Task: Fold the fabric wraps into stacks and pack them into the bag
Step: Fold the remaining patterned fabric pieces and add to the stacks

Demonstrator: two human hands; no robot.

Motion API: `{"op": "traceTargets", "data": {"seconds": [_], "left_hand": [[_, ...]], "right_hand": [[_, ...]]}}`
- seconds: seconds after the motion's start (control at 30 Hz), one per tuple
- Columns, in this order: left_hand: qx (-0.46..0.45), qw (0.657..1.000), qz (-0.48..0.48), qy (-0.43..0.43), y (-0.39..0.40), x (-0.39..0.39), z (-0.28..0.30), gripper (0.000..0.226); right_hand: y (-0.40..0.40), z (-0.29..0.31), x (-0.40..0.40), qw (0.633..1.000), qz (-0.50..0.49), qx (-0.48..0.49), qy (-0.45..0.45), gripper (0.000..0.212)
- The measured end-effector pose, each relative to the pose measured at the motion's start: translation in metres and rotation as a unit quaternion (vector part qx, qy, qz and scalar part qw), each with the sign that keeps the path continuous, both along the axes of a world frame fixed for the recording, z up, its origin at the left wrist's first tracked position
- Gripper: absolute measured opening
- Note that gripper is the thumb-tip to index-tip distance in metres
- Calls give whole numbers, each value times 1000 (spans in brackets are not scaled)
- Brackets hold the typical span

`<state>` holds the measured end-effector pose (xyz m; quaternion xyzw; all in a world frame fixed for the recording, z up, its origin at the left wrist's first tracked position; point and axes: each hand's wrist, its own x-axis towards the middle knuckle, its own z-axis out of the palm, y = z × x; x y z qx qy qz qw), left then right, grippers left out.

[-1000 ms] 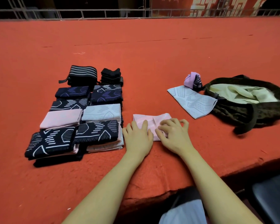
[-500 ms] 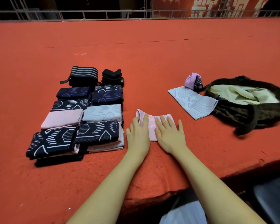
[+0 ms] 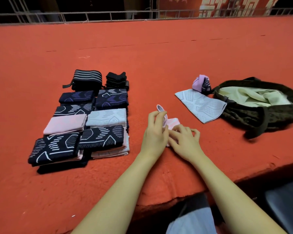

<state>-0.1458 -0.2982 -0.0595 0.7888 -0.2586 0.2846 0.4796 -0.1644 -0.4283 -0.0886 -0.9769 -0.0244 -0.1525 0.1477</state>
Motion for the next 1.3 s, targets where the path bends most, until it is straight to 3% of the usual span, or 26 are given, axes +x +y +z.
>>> {"op": "traceTargets", "data": {"seconds": [0.07, 0.13, 0.2, 0.3, 0.4, 0.5, 0.6, 0.8, 1.07, 1.2, 1.3], "left_hand": [[-32, 999, -13, 22, -12, 1, 6, 39], [-57, 991, -52, 108, -22, 1, 7, 36], [-32, 977, -82, 194, -27, 2, 1, 38], [37, 982, -69, 171, -25, 7, -11, 41], [201, 968, -36, 145, -21, 15, -15, 45], [383, 907, 14, 175, -19, 23, -13, 56], [457, 867, -20, 197, -13, 33, -8, 56], [502, 839, -66, 198, -5, 40, -1, 51], [550, 806, -65, 210, -6, 42, 4, 51], [527, 823, -57, 203, -3, 39, 2, 52], [453, 871, -39, 184, 4, 37, 5, 56]], "right_hand": [[-1, 2, 0, 992, -25, 118, -26, 52], [-5, 8, -4, 950, -100, 281, -95, 51], [-8, 11, -9, 916, -154, 349, -124, 50], [-7, 7, -9, 937, -170, 288, -97, 44], [-8, -1, -4, 961, -175, 200, -73, 29], [-9, -4, -3, 959, -198, 189, -77, 14], [-8, -1, -2, 955, -213, 197, -67, 14], [-6, 0, -7, 958, -207, 179, -87, 12], [-2, -10, 0, 980, -186, 69, -26, 53], [-9, -8, 3, 980, -163, 113, -10, 40], [-7, -4, 1, 976, -143, 158, -40, 43]]}}
